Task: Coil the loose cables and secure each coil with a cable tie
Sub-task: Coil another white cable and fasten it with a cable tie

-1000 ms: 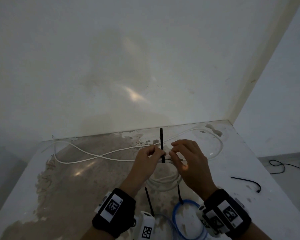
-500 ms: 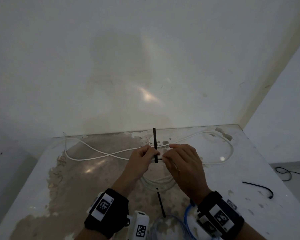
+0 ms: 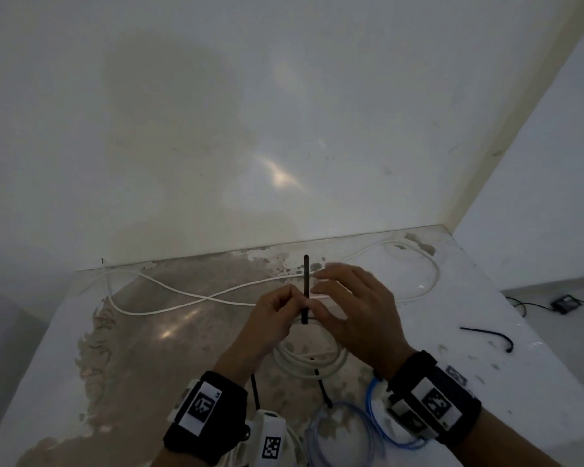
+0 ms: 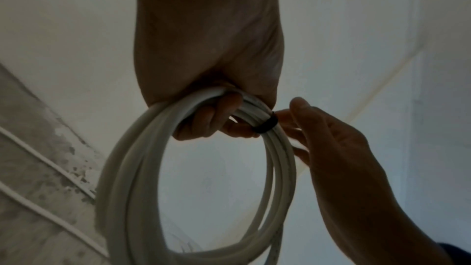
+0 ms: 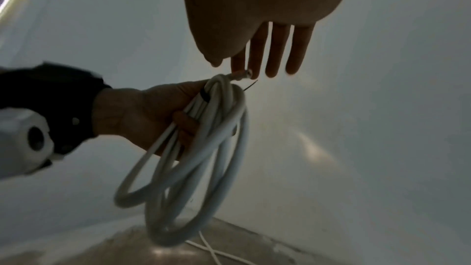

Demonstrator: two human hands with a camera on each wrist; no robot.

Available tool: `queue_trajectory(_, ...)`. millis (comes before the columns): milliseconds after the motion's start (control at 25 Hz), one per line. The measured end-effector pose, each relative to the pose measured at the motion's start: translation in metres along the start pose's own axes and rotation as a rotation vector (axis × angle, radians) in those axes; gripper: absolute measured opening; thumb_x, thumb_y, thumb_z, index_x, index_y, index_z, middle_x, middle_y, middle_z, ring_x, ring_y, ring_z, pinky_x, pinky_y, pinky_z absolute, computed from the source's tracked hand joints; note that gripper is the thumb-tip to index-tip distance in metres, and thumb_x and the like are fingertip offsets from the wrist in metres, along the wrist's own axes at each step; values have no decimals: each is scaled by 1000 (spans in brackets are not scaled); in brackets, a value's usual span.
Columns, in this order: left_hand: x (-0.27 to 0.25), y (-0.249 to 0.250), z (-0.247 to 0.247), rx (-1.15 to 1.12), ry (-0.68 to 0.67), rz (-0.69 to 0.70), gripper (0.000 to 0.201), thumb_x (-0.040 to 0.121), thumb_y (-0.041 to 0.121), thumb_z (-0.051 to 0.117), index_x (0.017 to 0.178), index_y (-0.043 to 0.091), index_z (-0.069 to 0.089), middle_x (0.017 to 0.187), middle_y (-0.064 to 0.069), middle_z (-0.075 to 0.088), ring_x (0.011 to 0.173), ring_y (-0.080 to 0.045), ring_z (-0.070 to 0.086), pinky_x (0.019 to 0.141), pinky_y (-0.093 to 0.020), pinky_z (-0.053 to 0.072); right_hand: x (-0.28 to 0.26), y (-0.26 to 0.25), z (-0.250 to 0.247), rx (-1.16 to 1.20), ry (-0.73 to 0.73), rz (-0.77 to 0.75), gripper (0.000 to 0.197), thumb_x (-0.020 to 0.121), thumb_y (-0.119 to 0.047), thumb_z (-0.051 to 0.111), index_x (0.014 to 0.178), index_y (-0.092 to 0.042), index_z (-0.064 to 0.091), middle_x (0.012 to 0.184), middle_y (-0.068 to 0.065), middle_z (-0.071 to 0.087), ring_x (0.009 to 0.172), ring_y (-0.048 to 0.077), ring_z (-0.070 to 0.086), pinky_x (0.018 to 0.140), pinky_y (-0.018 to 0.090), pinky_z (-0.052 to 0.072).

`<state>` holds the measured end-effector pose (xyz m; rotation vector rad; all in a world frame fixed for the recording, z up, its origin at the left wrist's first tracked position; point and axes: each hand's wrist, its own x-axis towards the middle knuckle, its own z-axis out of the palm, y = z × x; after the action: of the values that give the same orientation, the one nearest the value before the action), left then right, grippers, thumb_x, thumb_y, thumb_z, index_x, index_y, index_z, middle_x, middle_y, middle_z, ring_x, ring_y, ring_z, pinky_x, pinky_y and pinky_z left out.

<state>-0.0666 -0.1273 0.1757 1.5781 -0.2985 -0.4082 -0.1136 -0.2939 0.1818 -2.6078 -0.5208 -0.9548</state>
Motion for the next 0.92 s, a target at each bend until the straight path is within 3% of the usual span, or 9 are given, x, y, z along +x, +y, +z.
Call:
queue_trajectory(80,-1,3,5,49,-50,62,26,96,4,52,71,4,56,52,10,48,37,3,40,43,-7,31,4,5,1,-74,-49,-21,23,97,-33,58,104,-15,72,125,7,66,127,25,56,105,45,45)
queue_trajectory(160,-1,6,8,66,-76,86,27,96,-1,50,70,5,55,48,16,51,38,7,43,44,-5,32,5,10,3,-47,-64,28,22,96,-28,56,108,-16,70,131,10,62,124,25,56,104,46,44)
queue_trajectory(240,-1,9,10,60,-78,84,25,95,-4,49,72,2,56,50,17,53,40,8,46,45,-5,34,8,14,2,-15,-63,65,23,97,-27,53,109,-17,70,132,9,62,115,20,60,101,38,44)
queue_trajectory(360,0,13,12,52,-75,79,17,95,-4,50,89,-16,61,69,0,59,42,7,48,47,-4,34,17,17,0,29,-75,7,20,97,-22,51,103,-19,70,108,-2,72,96,14,67,98,33,42)
queue_trajectory(480,3,15,15,29,-56,71,22,96,0,50,96,-20,59,80,-13,59,42,6,47,47,-5,33,23,16,-3,132,-65,-6,16,94,-14,54,96,-18,70,93,-6,70,83,11,62,85,30,48)
queue_trajectory(600,8,17,17,15,-60,25,25,98,9,51,82,-9,59,66,6,61,42,-2,35,46,-16,29,28,17,-8,298,-41,107,15,93,-9,58,95,-16,71,92,-4,69,79,9,64,68,28,54)
queue_trajectory(680,11,17,20,56,-70,24,26,98,10,52,72,6,56,60,12,59,45,-5,41,47,-22,33,28,22,-9,342,-8,161,15,91,-9,59,95,-16,72,92,-5,71,80,6,66,69,27,55)
queue_trajectory(800,16,18,27,157,-105,41,21,97,13,54,77,8,58,74,11,66,67,-3,61,61,-22,49,27,27,-5,367,-2,270,16,91,-7,62,93,-17,73,91,-7,73,81,3,66,73,25,56)
queue_trajectory(920,25,13,31,236,-72,76,21,94,18,58,73,15,63,80,-4,68,77,-22,65,70,-32,50,27,31,-6,447,-25,387,15,95,-7,59,97,-19,68,88,-8,72,79,3,68,71,21,56)
